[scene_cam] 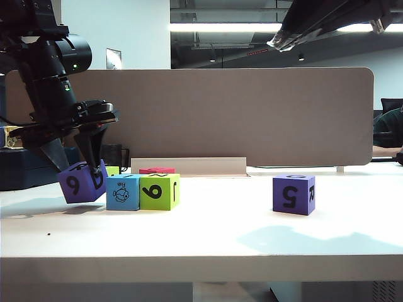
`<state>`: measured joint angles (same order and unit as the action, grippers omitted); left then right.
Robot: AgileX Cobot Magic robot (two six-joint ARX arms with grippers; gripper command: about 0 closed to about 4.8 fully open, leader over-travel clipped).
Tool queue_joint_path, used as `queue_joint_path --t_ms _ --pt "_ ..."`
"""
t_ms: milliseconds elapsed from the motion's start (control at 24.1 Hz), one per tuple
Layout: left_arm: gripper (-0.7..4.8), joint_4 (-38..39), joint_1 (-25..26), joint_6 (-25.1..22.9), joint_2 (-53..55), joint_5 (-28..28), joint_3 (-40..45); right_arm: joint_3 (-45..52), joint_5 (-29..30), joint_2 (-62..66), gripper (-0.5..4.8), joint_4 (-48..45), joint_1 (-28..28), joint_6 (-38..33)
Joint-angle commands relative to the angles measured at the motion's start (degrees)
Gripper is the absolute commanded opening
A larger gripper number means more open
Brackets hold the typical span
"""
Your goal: Select the appropriate blocks from the scattered letter blocks on the table and arrange them in a row to spell out "TURING".
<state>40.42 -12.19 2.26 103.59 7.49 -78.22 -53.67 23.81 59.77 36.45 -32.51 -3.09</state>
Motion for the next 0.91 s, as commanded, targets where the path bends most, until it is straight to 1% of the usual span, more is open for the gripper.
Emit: queue_joint_path --t_ms 41,166,497,580,622,663,912 --pt "2.41 -0.33 0.04 0.20 -0.17 0.07 -0.13 -0.24 0.11 -0.11 -0.01 -0.66 -0.07 0.09" --pt "2.41 -0.26 0.04 1.42 0.22 0.11 -0.13 -0.24 0.11 -0.11 -0.01 -0.63 -0.09 0.09" --pt "2.47 0.57 0.00 1.42 1.88 0.31 -0.13 -0.24 0.11 -0.09 -0.01 -0.61 -0.09 0.09" --pt "2.78 0.57 0.00 1.42 1.88 0.31 -0.13 -0.24 0.11 -0.09 -0.01 -0.61 -0.09 0.07" --pt "3.26 0.37 0.00 1.42 1.88 0.31 -0.13 -0.26 0.11 -0.09 -0.01 -0.57 -0.09 0.07" --pt "3.41 0.39 0.00 1.44 1.88 0.33 -0.13 -0.26 0.11 -0.09 -0.01 -0.48 -0.09 0.07" --pt "3.45 -0.33 0.00 1.66 1.81 1.79 -0.15 -0.24 0.11 -0.09 -0.01 0.28 -0.09 0.07"
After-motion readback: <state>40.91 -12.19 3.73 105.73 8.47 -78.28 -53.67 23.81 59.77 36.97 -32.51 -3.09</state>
